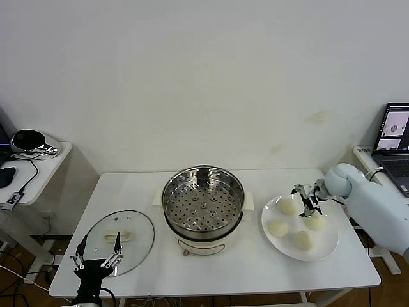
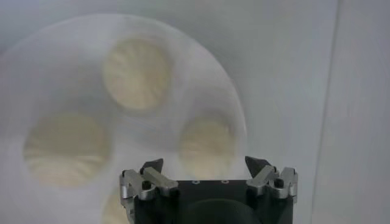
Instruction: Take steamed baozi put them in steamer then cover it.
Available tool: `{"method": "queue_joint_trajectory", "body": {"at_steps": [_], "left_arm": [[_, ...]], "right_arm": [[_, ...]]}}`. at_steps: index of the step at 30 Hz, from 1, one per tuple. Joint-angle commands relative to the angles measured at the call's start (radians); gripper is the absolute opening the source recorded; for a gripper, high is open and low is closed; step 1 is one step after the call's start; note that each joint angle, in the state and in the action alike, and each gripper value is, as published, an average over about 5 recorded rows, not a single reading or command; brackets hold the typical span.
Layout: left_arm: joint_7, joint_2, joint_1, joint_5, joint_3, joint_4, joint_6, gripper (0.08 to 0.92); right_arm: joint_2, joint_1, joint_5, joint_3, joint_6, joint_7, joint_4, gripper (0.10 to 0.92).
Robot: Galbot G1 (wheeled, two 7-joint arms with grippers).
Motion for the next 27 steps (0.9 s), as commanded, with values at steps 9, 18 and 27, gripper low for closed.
{"method": "queue_joint_trajectory", "body": {"at_steps": [9, 18, 27], "left_arm": [[-0.002, -0.001, 0.004, 0.009, -0.001, 0.004, -0.013, 0.823], [-0.003, -0.002, 0.006, 0.013, -0.001, 0.005, -0.021, 0.823], [-0.003, -0.002, 0.011, 0.014, 0.0, 0.002, -0.024, 0.823]], "right_arm": [[0.113, 0.005, -0.086, 0.007, 0.021, 0.041, -0.159, 0.823], [0.131, 0.008, -0.101, 0.004, 0.022, 0.039, -0.181, 0.738], [0.093, 0.043, -0.048, -0.036, 0.027, 0.015, -0.134, 0.607]]}}
